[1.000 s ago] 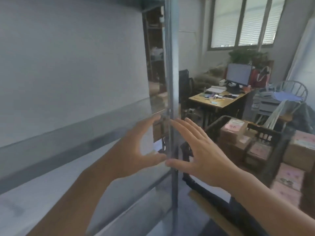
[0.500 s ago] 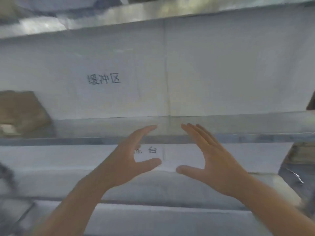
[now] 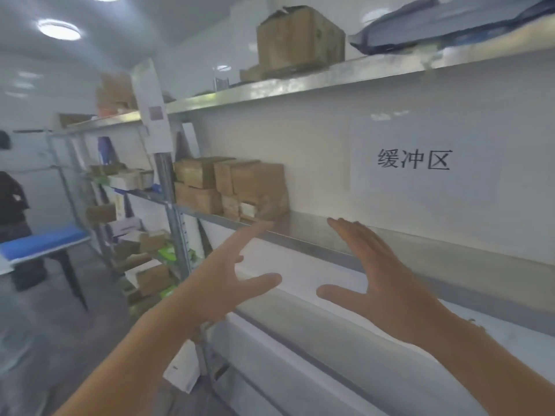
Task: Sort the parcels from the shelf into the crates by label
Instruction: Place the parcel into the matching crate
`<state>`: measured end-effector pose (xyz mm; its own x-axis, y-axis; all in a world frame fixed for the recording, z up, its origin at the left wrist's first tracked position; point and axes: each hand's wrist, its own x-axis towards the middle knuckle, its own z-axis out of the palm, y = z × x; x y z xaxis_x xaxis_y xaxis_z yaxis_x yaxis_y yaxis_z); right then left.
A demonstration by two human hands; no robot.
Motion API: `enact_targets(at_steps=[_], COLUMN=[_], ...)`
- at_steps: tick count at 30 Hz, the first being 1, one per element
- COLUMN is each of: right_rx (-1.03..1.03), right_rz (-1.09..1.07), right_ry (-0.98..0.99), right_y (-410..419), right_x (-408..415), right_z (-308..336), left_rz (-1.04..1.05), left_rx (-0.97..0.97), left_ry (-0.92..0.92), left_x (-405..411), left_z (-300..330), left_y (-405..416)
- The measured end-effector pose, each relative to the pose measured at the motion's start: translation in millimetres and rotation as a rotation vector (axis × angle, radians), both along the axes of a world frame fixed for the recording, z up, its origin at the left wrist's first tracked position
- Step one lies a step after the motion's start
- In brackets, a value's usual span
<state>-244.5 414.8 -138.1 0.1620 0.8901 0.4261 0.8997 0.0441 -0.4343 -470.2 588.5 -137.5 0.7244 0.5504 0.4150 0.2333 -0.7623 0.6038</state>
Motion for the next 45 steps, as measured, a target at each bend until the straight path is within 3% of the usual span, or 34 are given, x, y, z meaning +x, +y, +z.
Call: enact_targets(at_steps=[9,18,25,33,36,40,42,45], right_rx=[-0.004,-0.031,0.082,0.119,0.176,0.244,0.149,-0.012], right_rz=[-0.016,-0.054,-0.049,-0.174,-0.205,-0.246,-0.269,-0.311], right_ry=[-0.027,-0.078,-0.021,0.054,0.169,0.539,0.697,0.872], right_y=[187,303,375,426,434,437,438,434], right_x=[-47,-25,24,62,66,67,71,70], right_z=[2,14,26,34,33,43,50,57], left_rz=[0.081,0.003,0.01,0.072,0.087,0.003,-0.011,0.05], left_rx=[-0.031,-0.007,-0.029,0.09,0.068,-0.203,-0.303,-0.295], left_ry=[0.033,0.028,-0.02,-0.118,-0.155,-0.282,-0.243,-0.155], left_x=[-53,-1,68,99,106,117,125,138], left_z=[13,26,35,31,25,30,39,57], left_y=[161,286,348,366,370,369,366,365])
